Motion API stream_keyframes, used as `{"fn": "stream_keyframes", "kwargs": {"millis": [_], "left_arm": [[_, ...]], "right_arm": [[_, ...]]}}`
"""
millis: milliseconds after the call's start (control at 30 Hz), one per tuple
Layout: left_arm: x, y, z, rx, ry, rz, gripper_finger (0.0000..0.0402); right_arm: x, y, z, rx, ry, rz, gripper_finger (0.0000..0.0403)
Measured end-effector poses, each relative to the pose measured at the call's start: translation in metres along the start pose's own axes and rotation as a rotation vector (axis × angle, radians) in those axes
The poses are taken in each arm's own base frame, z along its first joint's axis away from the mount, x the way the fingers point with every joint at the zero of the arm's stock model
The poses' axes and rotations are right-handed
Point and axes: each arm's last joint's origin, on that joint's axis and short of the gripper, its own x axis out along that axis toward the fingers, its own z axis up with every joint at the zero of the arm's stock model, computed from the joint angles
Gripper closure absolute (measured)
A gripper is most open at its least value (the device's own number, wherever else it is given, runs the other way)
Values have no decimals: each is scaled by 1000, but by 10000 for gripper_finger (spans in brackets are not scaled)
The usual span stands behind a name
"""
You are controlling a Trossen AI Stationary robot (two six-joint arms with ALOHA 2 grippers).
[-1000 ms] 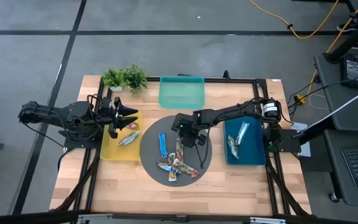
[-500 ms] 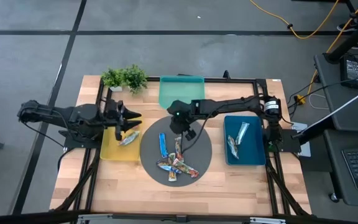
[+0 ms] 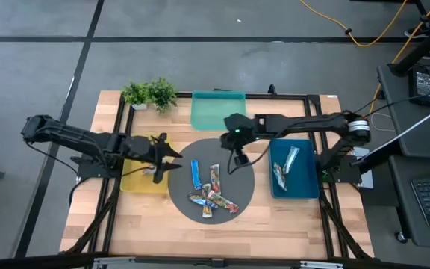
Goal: Pick and place Granola Bars by type
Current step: Put the blue granola bar into the green bin
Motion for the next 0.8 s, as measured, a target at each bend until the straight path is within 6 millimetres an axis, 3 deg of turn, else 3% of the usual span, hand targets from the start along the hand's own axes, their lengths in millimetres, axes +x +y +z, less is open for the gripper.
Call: {"fn": "stream_keyframes", "kwargs": {"millis": [200, 333, 500, 800], "left_arm": [[18, 7, -10, 123, 138, -10, 231], [28, 13, -5, 304, 294, 6, 230], [46, 21, 3, 554, 497, 35, 230], [84, 22, 6, 894, 544, -68, 215]], "right_arm": [[-30, 6, -10, 86, -56, -88, 383], [-42, 7, -12, 115, -101, -130, 377], [-46, 7, -11, 145, -120, -135, 390], [-46, 7, -11, 207, -126, -131, 387]]}}
